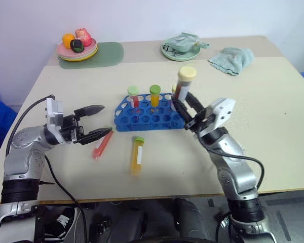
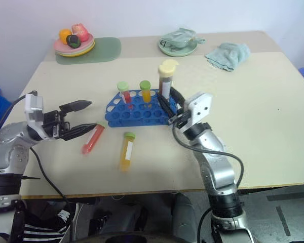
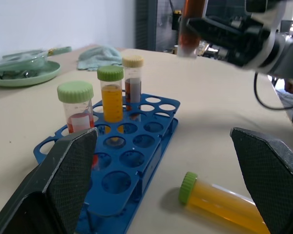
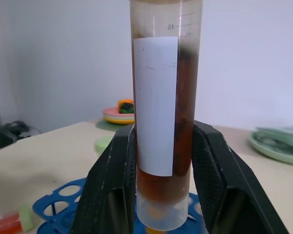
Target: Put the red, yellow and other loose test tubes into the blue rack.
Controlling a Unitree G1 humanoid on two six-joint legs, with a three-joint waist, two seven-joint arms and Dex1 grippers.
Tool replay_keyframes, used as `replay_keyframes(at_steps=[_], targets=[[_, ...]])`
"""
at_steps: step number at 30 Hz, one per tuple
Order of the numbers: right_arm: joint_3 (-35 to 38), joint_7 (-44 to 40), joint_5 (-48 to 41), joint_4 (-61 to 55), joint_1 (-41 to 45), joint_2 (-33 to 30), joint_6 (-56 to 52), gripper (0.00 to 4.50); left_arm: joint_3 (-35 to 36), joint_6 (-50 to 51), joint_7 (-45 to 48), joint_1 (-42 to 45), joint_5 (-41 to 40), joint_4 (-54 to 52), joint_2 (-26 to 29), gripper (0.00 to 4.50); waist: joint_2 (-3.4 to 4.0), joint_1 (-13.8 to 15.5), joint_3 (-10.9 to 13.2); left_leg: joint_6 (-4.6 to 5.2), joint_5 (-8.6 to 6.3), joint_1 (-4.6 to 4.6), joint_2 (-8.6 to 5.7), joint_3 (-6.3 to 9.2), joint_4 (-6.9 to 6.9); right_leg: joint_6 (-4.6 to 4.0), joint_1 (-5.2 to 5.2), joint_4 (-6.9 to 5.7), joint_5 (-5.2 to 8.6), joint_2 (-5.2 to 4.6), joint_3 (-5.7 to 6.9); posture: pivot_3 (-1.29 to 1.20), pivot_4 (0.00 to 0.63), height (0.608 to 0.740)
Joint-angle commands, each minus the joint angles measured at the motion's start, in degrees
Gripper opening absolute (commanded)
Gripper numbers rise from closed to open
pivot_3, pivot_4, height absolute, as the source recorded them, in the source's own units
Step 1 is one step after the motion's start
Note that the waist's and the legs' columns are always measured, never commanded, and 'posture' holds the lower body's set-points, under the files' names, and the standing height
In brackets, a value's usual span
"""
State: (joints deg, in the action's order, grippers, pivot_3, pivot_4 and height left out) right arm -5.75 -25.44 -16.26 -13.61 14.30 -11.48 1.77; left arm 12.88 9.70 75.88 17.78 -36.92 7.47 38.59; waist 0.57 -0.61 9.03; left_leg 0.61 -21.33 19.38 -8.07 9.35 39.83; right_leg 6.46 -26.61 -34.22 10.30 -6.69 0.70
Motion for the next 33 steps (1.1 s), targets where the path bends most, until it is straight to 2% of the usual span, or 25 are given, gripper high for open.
replay_keyframes(at_steps=[1,5,10,17,33], targets=[[-1.27,-2.08,3.47,7.45,2.18,2.17,10.57,1.33,2.19,2.18,-0.44,-1.81,-1.74,-4.29,1.72,4.50,0.01,-0.29,0.00,0.00,0.00,0.00,0.00,0.00,-0.02,0.00,-0.02,0.00,0.00,0.00,0.00,0.00,0.150,0.740],[-1.10,-1.63,7.18,16.07,4.54,3.53,18.29,1.33,3.27,4.60,-1.23,-3.12,-3.06,-6.33,2.51,4.50,0.03,-0.50,0.01,-0.03,0.01,-0.02,0.02,0.00,-0.12,-0.01,-0.08,-0.02,0.01,0.04,-0.03,0.00,0.150,0.740],[0.77,-1.49,8.20,23.25,7.28,2.95,21.42,1.33,3.49,7.43,-1.91,-5.04,-4.01,-10.21,3.45,4.50,0.03,-0.42,0.02,-0.03,0.01,-0.02,0.02,-0.01,-0.12,-0.01,-0.08,-0.02,0.01,0.06,-0.08,0.00,0.150,0.740],[2.82,-1.79,7.99,25.58,6.67,0.77,22.24,1.33,4.39,9.08,-1.75,-5.06,-4.28,-11.37,4.55,4.50,0.03,-0.47,0.02,-0.03,0.01,-0.02,0.02,-0.01,-0.13,-0.02,-0.09,-0.02,0.01,0.07,-0.10,0.00,0.150,0.740],[2.99,-2.06,8.91,27.60,5.48,0.76,21.76,1.33,4.01,10.14,-2.25,-5.00,-4.94,-12.52,4.67,4.50,0.03,-0.47,0.02,-0.04,0.01,-0.04,0.02,-0.04,-0.15,-0.02,-0.10,-0.02,0.01,0.10,-0.16,0.00,0.150,0.740]])
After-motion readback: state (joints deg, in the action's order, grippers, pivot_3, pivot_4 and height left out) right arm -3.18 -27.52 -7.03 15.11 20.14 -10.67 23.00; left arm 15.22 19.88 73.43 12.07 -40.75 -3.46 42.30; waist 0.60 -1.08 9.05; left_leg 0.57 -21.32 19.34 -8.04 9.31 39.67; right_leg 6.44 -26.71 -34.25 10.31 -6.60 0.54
